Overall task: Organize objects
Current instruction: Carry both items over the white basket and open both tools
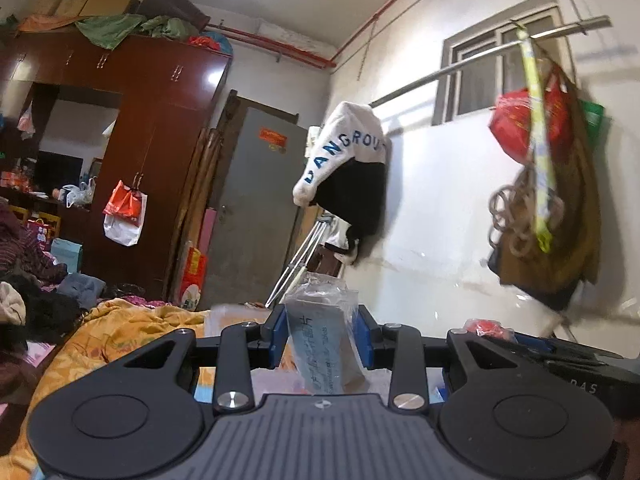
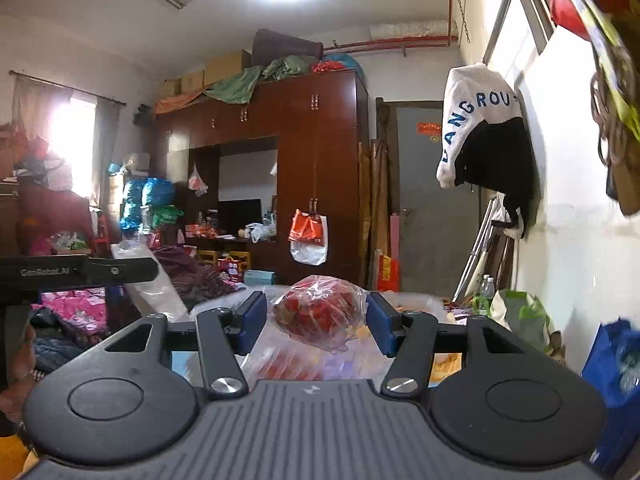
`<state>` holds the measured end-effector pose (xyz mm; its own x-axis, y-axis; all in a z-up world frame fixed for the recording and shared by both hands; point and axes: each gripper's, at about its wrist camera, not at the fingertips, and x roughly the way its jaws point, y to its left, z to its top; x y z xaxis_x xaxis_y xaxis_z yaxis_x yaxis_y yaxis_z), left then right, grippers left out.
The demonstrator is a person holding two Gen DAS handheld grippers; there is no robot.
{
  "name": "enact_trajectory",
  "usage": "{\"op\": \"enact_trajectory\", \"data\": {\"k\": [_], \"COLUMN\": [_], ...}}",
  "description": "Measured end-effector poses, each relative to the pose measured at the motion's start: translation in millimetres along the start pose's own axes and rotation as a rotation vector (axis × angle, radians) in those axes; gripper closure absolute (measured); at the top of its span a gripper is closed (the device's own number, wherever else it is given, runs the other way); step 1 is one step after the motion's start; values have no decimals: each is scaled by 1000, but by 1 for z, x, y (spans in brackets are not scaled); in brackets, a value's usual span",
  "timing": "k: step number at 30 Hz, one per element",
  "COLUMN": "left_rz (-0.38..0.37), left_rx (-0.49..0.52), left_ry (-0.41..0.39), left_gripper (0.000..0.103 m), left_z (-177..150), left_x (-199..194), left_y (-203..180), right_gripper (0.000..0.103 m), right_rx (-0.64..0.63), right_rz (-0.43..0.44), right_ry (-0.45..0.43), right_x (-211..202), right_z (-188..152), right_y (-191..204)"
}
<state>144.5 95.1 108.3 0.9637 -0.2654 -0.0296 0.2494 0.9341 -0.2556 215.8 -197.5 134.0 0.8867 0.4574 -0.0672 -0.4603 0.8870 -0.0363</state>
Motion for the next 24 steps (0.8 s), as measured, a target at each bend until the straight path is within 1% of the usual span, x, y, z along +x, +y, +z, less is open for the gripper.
{"op": "enact_trajectory", "data": {"k": [3,5,7,9,12,14,15,16,17,18,19,21,24], "left_rz": [21,38,57,82,125,154,159,168,193,215,214,160,134], "left_rx": [-1,1,-3,9,19,16,32,62,84,92,90,64,54], "left_ry": [19,52,89,106,119,128,130,142,156,159,162,163,136], "left_gripper": [64,64,64,64,64,64,56,37,30,28,28,28,27], "left_z": [22,28,32,32,30,28,27,26,22,19,17,14,8], "left_x": [26,45,64,77,93,104,110,116,123,125,124,109,74], "left_y": [-4,-6,-7,-9,-7,-4,-4,-6,-6,-5,-3,2,5], "right_gripper": [45,45,45,45,45,44,44,41,26,15,3,3,1], "right_rx": [-37,-34,-10,-14,-35,-29,-26,-23,-22,-18,-10,11,65], "right_rz": [-35,-55,-46,-41,-52,-46,-49,-61,-76,-92,-93,-49,-4], "right_ry": [43,90,143,172,171,191,194,177,160,148,137,125,110], "right_x": [32,53,72,82,89,94,97,96,95,92,88,70,34], "right_z": [19,21,18,13,5,3,5,5,7,8,9,6,-8], "right_y": [-3,-7,-12,-14,-13,-15,-17,-18,-19,-19,-19,-21,-25]}}
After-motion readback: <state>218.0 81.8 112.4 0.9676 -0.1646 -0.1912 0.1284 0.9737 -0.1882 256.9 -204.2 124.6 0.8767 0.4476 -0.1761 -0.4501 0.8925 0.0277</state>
